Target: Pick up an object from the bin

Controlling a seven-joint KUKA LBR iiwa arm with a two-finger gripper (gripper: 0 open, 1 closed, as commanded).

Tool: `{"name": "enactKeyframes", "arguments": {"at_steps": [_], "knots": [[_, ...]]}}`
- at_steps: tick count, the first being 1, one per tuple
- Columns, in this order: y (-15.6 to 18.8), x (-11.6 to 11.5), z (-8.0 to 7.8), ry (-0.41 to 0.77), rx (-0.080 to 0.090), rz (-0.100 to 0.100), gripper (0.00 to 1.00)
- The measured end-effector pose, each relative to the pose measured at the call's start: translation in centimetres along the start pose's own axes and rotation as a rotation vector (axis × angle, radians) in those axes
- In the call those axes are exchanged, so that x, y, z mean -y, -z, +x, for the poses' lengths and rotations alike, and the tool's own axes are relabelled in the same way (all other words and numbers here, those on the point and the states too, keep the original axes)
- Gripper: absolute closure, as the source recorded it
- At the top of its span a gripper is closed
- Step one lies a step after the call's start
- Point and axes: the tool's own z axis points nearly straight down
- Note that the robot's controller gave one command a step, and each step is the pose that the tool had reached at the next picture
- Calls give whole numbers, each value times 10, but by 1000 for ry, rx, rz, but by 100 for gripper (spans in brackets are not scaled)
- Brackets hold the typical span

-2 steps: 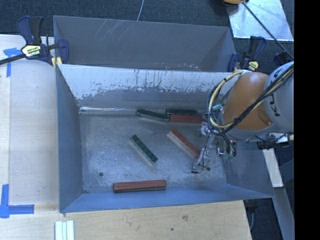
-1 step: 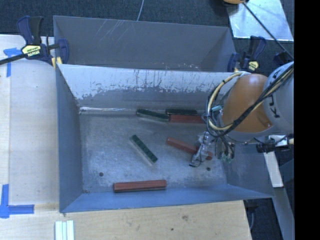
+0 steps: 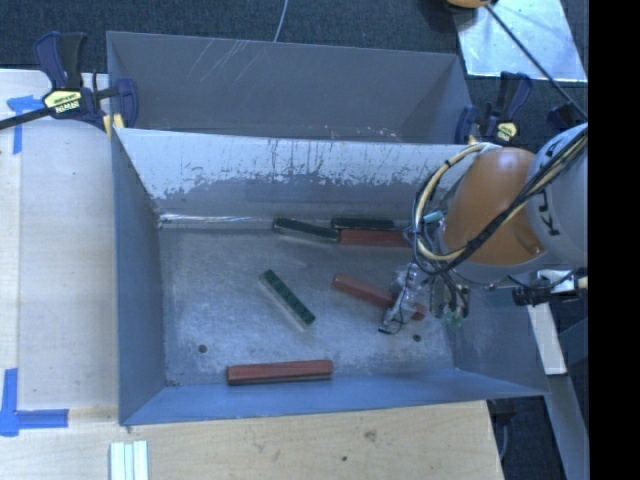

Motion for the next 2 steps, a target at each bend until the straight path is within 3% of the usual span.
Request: {"name": "enactKeyframes", "arguments": {"at_steps": [1, 2], "knots": [[101, 18, -18, -28, -1, -1, 0], [126, 12, -33, -7, 17, -1, 0]]}}
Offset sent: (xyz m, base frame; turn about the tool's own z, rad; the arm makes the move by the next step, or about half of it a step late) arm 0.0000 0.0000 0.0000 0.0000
